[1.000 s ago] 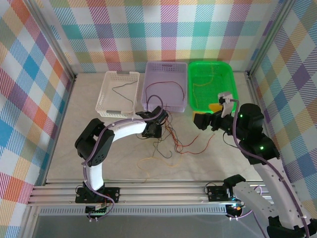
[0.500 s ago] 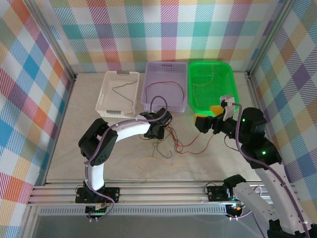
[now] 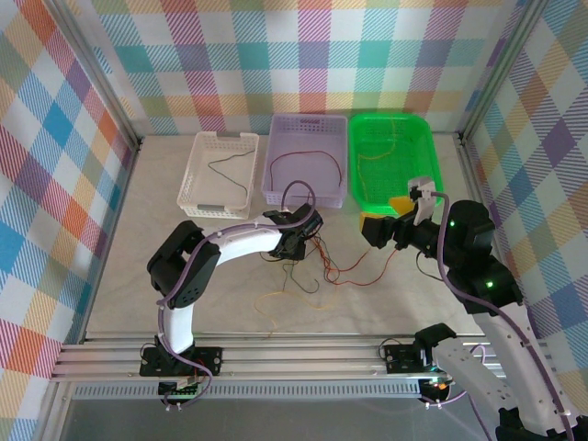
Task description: Untangle the cables
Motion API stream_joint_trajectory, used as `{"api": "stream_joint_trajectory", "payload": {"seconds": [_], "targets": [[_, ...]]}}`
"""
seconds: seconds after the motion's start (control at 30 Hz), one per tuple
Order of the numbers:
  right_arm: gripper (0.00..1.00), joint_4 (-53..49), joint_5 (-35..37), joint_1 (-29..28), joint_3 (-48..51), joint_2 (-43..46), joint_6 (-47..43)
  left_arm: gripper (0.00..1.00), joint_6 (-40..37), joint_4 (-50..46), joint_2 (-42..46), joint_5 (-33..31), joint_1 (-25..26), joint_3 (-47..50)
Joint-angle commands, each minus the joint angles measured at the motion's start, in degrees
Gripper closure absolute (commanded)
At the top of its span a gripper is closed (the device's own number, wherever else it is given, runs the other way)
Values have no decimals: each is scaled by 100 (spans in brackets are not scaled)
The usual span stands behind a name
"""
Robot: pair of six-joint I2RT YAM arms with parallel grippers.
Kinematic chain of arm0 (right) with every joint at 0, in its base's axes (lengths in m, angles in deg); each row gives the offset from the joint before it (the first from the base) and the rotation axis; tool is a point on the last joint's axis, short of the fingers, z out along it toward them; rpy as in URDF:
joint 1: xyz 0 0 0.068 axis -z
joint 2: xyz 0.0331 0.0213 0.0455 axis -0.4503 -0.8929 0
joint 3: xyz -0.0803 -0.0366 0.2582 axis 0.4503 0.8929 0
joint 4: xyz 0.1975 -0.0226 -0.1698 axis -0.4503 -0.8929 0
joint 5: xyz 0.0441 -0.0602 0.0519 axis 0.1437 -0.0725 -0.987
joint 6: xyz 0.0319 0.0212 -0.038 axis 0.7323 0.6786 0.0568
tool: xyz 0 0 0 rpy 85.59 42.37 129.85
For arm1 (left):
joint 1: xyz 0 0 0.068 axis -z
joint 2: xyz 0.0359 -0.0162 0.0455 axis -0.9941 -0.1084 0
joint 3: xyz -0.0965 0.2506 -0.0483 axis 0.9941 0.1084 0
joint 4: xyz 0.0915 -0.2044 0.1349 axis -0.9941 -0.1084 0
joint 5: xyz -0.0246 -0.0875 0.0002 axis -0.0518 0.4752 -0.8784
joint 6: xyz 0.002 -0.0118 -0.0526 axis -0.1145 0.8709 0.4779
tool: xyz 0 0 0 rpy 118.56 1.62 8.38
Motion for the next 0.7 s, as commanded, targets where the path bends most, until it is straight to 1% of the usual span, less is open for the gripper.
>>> {"api": "stream_joint_trajectory", "payload": {"seconds": [0.0, 0.13, 0.23, 0.33, 0.5, 0.6, 0.67], "targets": [[0, 10, -119, -3, 61, 61, 0, 69, -36, -182, -162, -111, 41, 60], [0, -2, -140, -3, 60, 79, -7, 82, -32, -182, -115, -165, 38, 186], [0, -22, -153, -3, 60, 79, -12, 100, -59, -182, 4, -222, 31, 334], [0, -36, -162, -2, 51, 88, -5, 100, -65, -195, 237, -354, 21, 543], [0, -47, -172, -3, 51, 105, 2, 100, -44, -212, 964, -508, -17, 940], [0, -29, -167, -3, 51, 94, 18, 100, -42, -230, 1380, -445, -29, 1053], [0, -10, -194, -1, 43, 79, 36, 100, -88, -235, 1521, -231, -32, 1041]]}}
